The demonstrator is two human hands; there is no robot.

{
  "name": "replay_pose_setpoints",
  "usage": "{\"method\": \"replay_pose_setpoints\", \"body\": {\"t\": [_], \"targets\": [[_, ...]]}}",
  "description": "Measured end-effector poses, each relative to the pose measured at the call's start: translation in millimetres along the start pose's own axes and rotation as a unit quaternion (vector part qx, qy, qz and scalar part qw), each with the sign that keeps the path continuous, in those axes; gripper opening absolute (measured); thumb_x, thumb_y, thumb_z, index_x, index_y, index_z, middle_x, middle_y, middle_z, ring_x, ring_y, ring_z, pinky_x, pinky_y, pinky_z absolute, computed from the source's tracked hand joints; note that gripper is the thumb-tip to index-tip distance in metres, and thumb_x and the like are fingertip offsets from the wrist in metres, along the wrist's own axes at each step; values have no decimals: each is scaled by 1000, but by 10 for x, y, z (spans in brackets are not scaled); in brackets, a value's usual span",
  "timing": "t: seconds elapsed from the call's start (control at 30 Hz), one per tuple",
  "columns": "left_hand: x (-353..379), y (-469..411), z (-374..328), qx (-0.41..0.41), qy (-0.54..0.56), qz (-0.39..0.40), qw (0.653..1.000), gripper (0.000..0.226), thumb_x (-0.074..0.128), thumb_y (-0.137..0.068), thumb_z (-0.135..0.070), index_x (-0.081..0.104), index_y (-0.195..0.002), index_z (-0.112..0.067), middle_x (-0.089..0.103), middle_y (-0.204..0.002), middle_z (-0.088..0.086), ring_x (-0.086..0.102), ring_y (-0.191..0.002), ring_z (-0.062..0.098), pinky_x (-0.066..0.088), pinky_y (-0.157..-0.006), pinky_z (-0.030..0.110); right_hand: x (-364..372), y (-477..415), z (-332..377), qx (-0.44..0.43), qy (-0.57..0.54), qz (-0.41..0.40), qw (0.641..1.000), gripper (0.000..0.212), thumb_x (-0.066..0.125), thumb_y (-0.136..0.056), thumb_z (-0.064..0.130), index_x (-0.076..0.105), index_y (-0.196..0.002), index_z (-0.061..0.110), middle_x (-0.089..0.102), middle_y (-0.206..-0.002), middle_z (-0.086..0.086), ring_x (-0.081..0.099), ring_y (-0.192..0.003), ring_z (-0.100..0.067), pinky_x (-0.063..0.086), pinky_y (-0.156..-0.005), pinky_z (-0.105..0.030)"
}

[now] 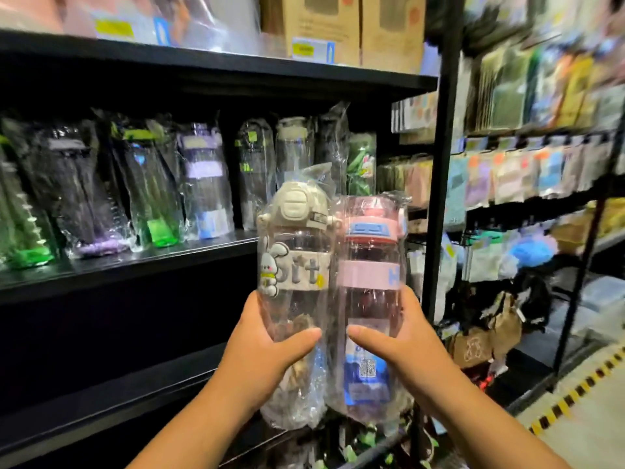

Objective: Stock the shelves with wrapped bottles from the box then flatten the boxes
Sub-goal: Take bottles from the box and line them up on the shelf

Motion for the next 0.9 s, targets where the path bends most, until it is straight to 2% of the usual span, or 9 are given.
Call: {"method": "replay_pose_setpoints", "body": {"t": [0.07,0.13,0.23,0.37,0.47,0.57,0.63,0.73,0.9], "targets": [[69,-343,-10,11,6,2,1000,74,88,-63,-34,52,-128,-33,69,-119,-12,69,-103,5,54,-87,31,-102,-328,-19,-12,6,-11,1000,91,85,-63,35,37,-141,38,62,-128,14,63,-112,-3,51,-93,-28],[150,-701,13,27,17,5,999,64,88,-73,-18,52,-125,-32,70,-117,-11,69,-99,1,54,-78,20,-218,-669,-34,-26,19,-25,999,91,87,-63,36,39,-141,36,63,-127,11,64,-113,-6,51,-97,-34],[285,-1250,-15,42,26,17,999,62,85,-76,-12,52,-124,-31,69,-117,-11,68,-97,-2,55,-73,13,-472,-1193,-28,-40,42,-63,996,87,89,-71,28,37,-141,35,61,-124,15,63,-105,4,51,-92,-25],[481,-1926,-100,61,25,24,998,61,88,-74,-15,52,-121,-30,69,-118,-9,68,-97,-1,55,-83,16,-826,-1855,10,-61,56,-100,992,91,85,-70,31,33,-145,31,58,-127,14,62,-109,-1,51,-95,-28],[644,-2319,-131,58,21,26,998,76,89,-65,-32,49,-130,-28,65,-126,-7,65,-112,9,52,-99,37,-1099,-2345,-33,-72,86,-126,986,96,87,-70,35,30,-147,30,56,-132,10,59,-117,-12,48,-102,-39],[764,-2643,-134,57,14,20,998,73,90,-68,-31,50,-129,-28,67,-121,-7,66,-108,9,52,-99,42,-1336,-2803,-84,-81,111,-153,979,106,88,-66,43,26,-150,27,53,-137,6,57,-121,-17,46,-104,-38],[834,-2810,-126,58,8,8,998,70,90,-67,-32,52,-126,-28,69,-116,-8,69,-100,4,55,-91,31,-1472,-3079,-124,-93,115,-167,975,98,87,-73,31,26,-149,23,51,-132,6,55,-118,-16,43,-99,-30],[894,-2990,-93,60,-3,-16,998,56,83,-76,-15,53,-121,-29,70,-107,-13,68,-86,-8,50,-70,10,-1666,-3495,-223,-100,120,-185,970,97,86,-75,28,24,-149,23,46,-130,6,50,-115,-15,41,-98,-29],[1041,-3325,-64,59,-18,-36,997,53,81,-78,-12,54,-120,-29,74,-100,-16,70,-89,-4,53,-74,13,-1952,-4201,-421,-107,113,-182,971,98,88,-72,29,27,-148,20,47,-135,0,52,-119,-19,45,-105,-38]]}}
Point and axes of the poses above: each hand's wrist, its own y-axis away from the middle knuckle, its own x-axis out of the palm, z = x × y, the point moved 6 cm from there along -y, towards the middle knuckle
